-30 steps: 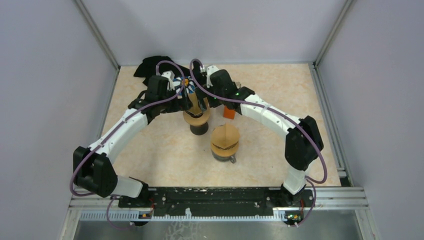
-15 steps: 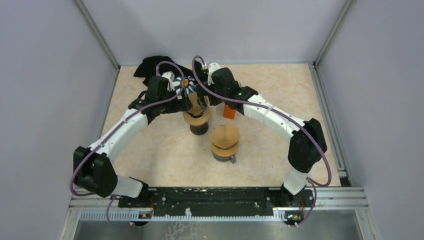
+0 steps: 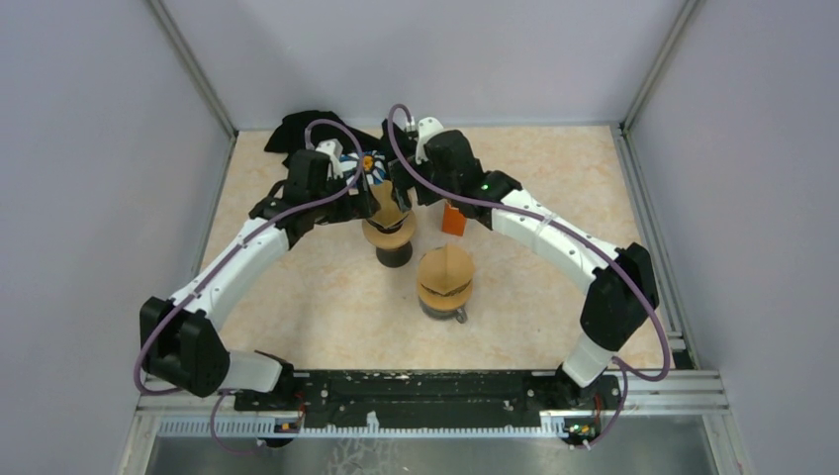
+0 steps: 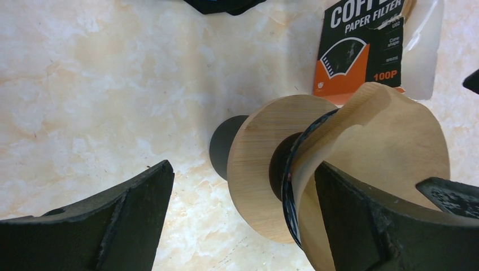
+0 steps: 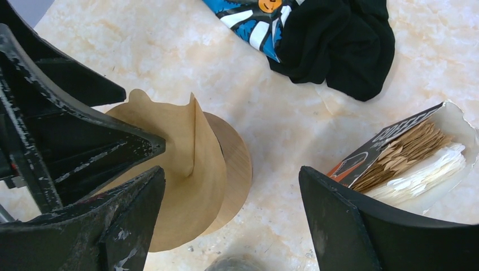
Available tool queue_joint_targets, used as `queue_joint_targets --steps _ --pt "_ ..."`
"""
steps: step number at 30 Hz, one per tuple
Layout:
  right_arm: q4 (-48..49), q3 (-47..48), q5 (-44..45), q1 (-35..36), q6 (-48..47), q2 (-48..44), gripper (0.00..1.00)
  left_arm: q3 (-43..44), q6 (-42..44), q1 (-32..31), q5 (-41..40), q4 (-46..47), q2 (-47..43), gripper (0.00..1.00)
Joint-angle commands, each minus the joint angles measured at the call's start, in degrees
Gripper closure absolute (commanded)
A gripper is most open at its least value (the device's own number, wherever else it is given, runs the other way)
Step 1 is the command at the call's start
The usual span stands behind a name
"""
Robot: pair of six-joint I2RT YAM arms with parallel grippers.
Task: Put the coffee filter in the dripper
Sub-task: Adjust the coffee filter in the coffee dripper, then reset both arms
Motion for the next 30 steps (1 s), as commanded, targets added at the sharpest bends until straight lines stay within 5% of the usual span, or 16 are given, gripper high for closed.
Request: queue_joint_targets --steps 1,13,30 --pt "2.6 -0.1 -0.5 -0.4 0.0 -2.6 0.11 0.3 0.1 0.2 0.3 1.0 -2.6 0.01" --pt "2.3 0.0 1.2 -0.4 -0.3 -4.2 0.11 0.6 0.1 0.2 0.4 1.6 -6.2 0.01" --pt "-0.5 -10.1 23.3 -3.5 -0.3 -25.3 0.06 -4.5 4.8 0.3 -11.9 3.5 -25.8 0.01"
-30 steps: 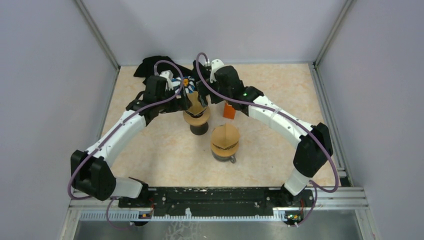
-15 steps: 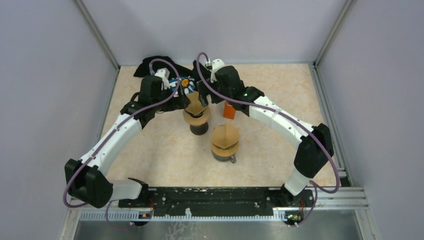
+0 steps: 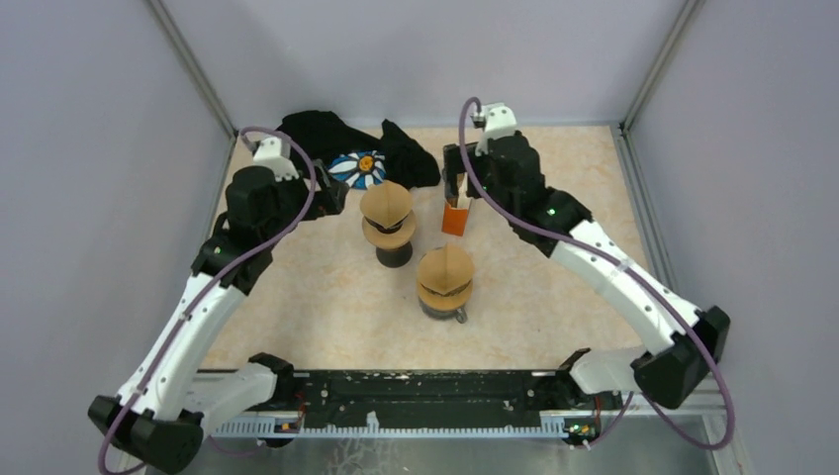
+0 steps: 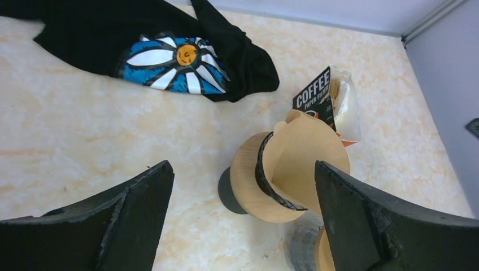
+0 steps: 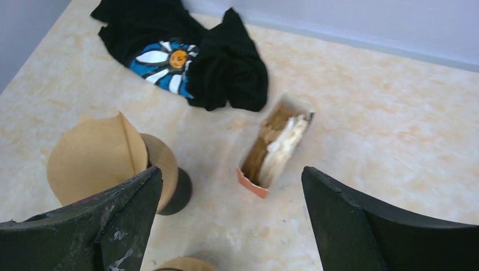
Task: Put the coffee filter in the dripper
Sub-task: Reset both arms
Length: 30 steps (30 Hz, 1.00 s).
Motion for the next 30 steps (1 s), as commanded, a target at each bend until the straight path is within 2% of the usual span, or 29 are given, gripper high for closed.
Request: queue_joint_targets --steps 1,13,19,30 --pt "-0.5 -3.4 10.7 -0.8 -0.2 -9.3 0.06 -5.0 2.8 0.4 -4.7 2.9 -7.5 0.01" --pt "-5.7 -16.4 27.4 -0.9 1.5 -30.3 0.01 -15.7 7.0 0.3 -10.8 4.0 -28.5 0.0" --pt "-6.6 -23.0 29.0 -0.9 3.7 -38.8 0.01 -21.0 9.3 0.2 -12.8 3.9 -37.0 0.0" --pt "-6.3 -24.6 29.5 -0.9 4.8 -41.4 0.01 -28.0 6.5 0.4 -15.6 6.1 -40.5 0.0"
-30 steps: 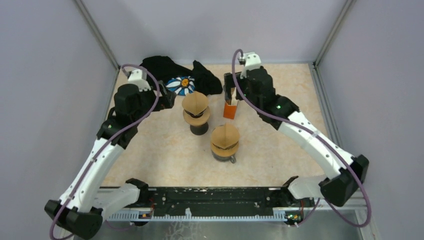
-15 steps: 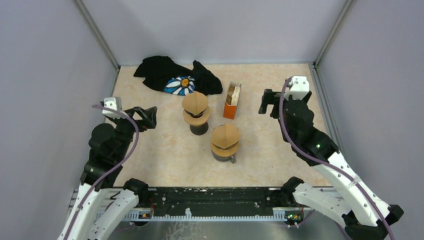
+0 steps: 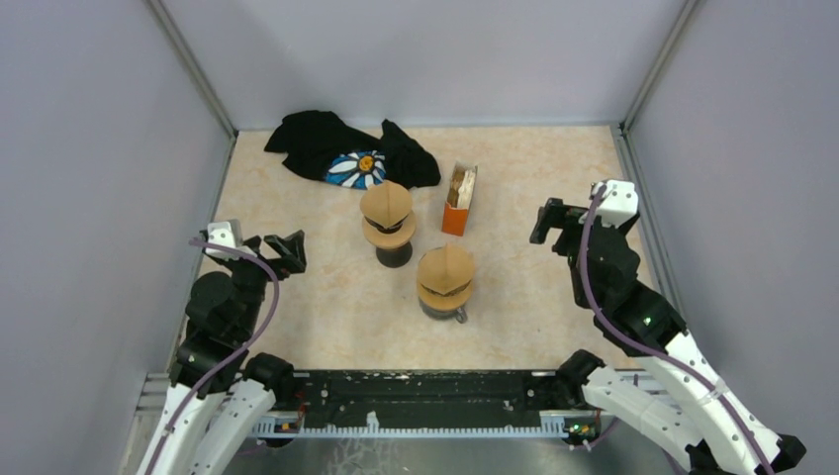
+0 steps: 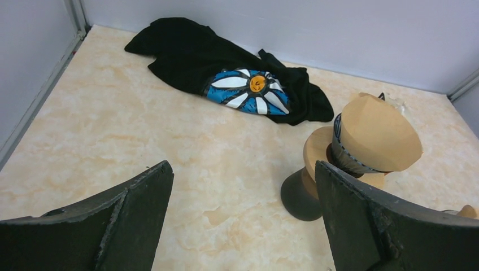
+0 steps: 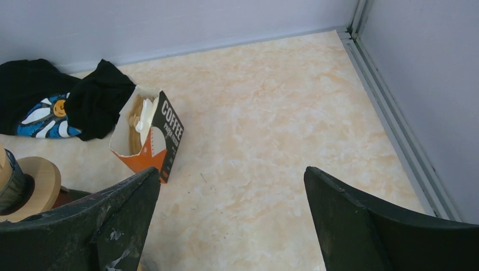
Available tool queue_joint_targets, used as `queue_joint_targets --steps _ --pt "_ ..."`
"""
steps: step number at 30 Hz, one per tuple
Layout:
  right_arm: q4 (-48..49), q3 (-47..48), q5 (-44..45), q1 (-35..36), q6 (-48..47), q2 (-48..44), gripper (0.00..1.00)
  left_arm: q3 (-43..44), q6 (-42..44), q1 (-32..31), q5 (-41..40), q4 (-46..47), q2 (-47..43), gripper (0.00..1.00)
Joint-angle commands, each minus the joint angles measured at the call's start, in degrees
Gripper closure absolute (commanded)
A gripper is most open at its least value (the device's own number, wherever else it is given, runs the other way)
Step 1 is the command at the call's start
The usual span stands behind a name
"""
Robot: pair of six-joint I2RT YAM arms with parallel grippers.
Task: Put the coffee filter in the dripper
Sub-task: Reset both arms
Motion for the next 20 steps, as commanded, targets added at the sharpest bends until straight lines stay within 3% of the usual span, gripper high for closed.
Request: queue_joint_targets --steps 1,20 --pt "1.3 0.4 1.5 -0.4 0.7 -0.6 0.01 -1.5 -0.7 0.4 -1.1 2.6 -0.3 0.0" --pt "2.8 -0.2 2.5 -0.4 0.4 -1.7 0.01 -2.0 -1.1 0.3 -1.1 1.9 -1.1 0.0"
